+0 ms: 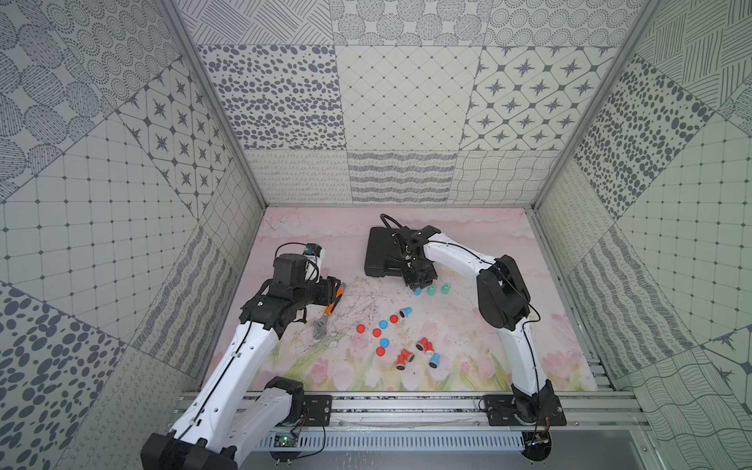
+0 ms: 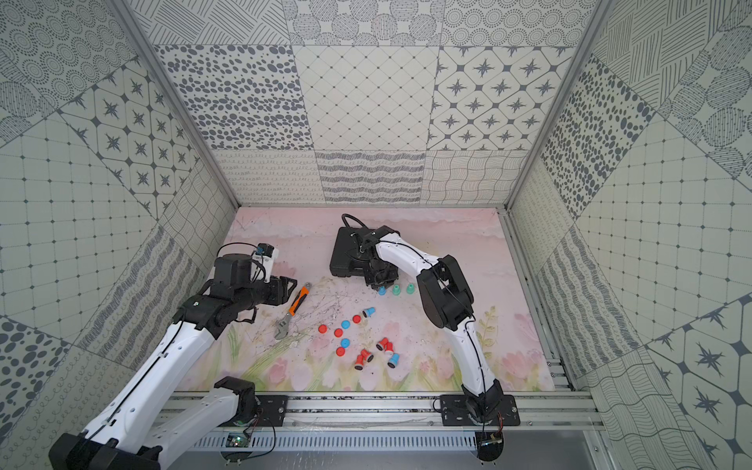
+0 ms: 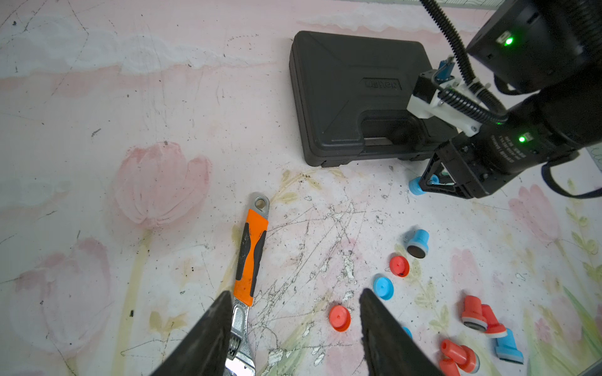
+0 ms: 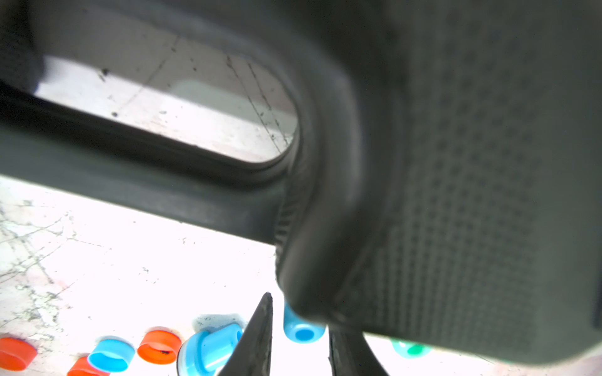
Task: Close the stamp cap
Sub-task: Place the stamp at the center of the board, then pick up the stamp from the center of the board.
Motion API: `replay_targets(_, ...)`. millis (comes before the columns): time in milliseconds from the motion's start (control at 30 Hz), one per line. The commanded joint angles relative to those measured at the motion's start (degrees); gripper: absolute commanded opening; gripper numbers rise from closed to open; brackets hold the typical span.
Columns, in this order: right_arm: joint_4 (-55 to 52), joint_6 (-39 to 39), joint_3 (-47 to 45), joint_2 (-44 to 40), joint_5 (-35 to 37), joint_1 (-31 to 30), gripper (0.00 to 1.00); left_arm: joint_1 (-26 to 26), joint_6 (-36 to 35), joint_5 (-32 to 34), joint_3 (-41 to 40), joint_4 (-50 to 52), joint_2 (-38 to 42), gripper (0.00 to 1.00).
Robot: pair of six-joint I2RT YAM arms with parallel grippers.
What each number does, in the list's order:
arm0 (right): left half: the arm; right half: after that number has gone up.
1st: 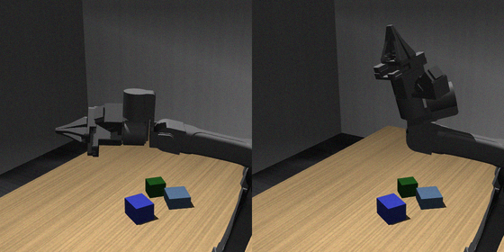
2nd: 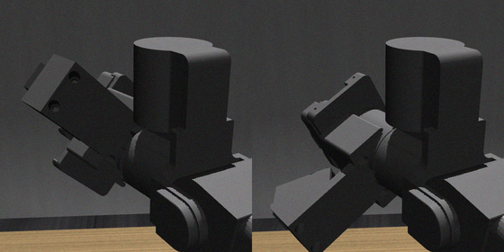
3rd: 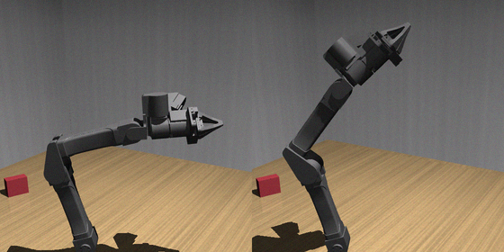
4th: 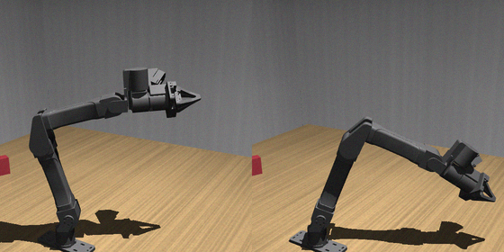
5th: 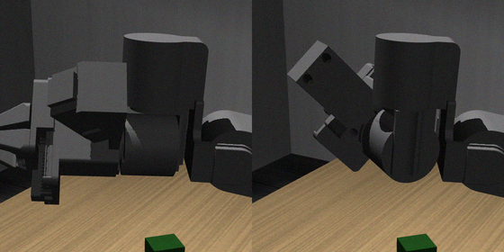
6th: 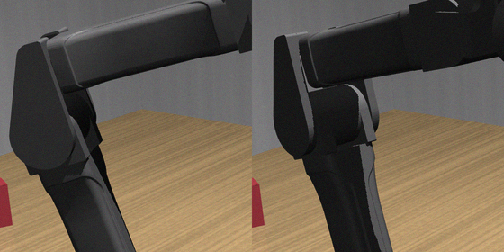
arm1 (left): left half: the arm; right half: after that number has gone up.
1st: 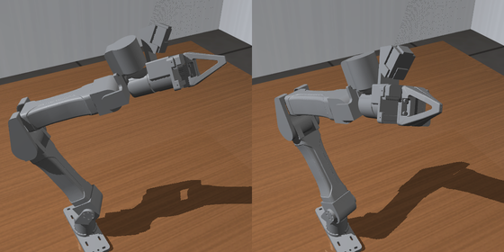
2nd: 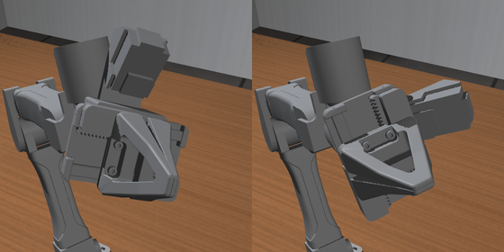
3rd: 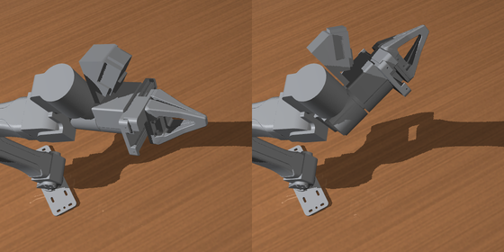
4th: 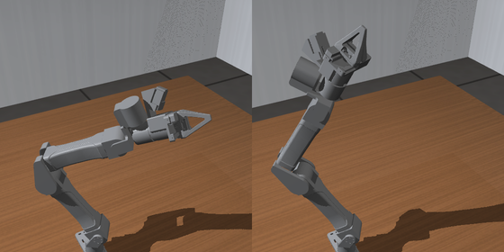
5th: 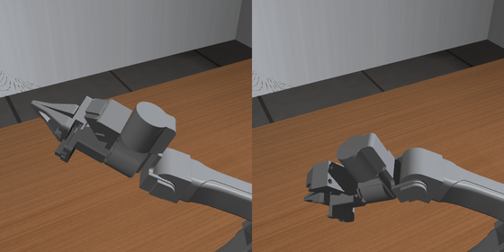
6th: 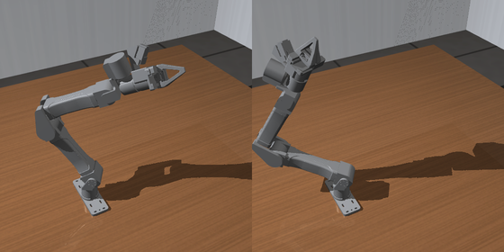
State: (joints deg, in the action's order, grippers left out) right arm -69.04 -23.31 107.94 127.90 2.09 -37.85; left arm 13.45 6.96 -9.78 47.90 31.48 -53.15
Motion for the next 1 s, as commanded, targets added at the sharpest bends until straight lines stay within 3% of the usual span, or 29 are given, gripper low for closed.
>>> replay_targets(0, -1.43, 0.46, 1.36, -0.16, 1.38, 0.15, 0.32, -0.12, -0.72, -0.65, 0.85, -0.2, -0.12, 0.63)
replay_targets(267, -1.24, 2.19, 0.37, -6.24, 1.75, -0.11, 0.33, -0.12, -0.72, -0.55, 0.96, -0.1, -0.12, 0.63)
replay_targets(400, 3.37, 9.9, -3.53, -10.53, -1.88, -0.18, 0.33, -0.17, -0.74, -0.63, 0.96, -0.11, -0.01, 0.63)
replay_targets(600, 10.6, 32.92, -12.12, -16.92, -9.45, -0.3, 0.35, -0.07, -0.63, -0.74, 0.94, -0.17, 0.04, 0.63)
replay_targets(800, 20.87, 61.85, -25.33, -24.86, -17.46, -1.36, 0.36, -0.11, -0.63, -0.63, 0.87, -0.11, 0.06, 0.63)
replay_targets(967, 22.46, 81.74, -30.28, -26.11, -17.12, -2.29, 0.36, -0.07, -0.66, -0.54, 0.88, 0.08, 0.17, 0.63)
